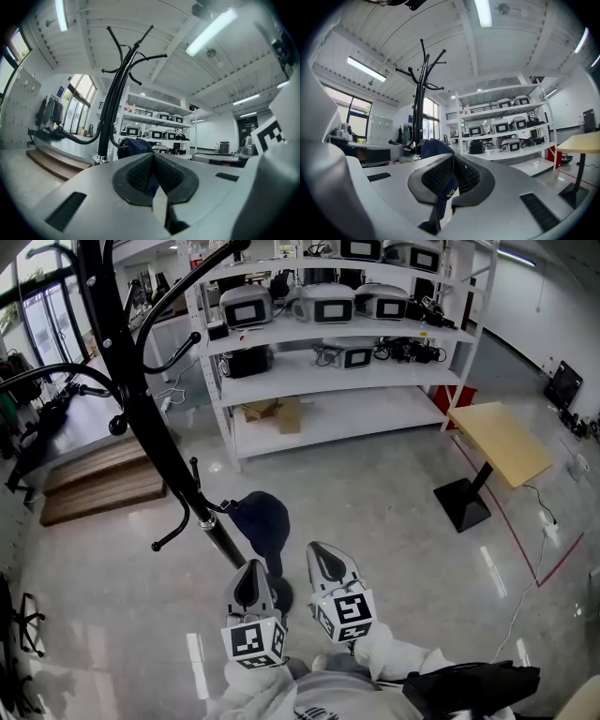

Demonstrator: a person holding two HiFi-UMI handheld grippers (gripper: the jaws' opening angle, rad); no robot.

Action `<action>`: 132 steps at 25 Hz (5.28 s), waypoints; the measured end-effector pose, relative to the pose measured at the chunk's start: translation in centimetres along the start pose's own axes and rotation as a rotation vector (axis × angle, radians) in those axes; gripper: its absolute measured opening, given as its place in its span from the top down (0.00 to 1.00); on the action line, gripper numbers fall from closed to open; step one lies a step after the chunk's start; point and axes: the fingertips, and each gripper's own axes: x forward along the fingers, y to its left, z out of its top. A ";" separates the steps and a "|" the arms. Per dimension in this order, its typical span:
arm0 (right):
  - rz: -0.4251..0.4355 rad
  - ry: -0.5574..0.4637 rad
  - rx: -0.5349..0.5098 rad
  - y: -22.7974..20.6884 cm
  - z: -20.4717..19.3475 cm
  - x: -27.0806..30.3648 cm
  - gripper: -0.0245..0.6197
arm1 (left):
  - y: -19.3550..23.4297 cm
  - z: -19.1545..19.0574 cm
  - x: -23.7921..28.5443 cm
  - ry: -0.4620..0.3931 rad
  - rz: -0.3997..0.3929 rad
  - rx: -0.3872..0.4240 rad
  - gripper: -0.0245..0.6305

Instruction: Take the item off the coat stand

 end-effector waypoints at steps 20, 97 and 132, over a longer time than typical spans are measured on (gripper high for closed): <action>-0.085 0.035 0.016 -1.0 -1.0 0.9 0.94 | 1.2 -2.1 1.7 0.055 -0.061 -0.048 0.90; -0.365 0.200 0.158 -8.1 -9.3 -4.3 0.94 | 0.8 -14.9 7.6 0.341 -0.084 0.091 0.92; -0.463 0.070 0.179 -10.1 -5.4 -7.6 0.94 | -5.4 -9.7 7.8 0.221 -0.254 0.195 0.92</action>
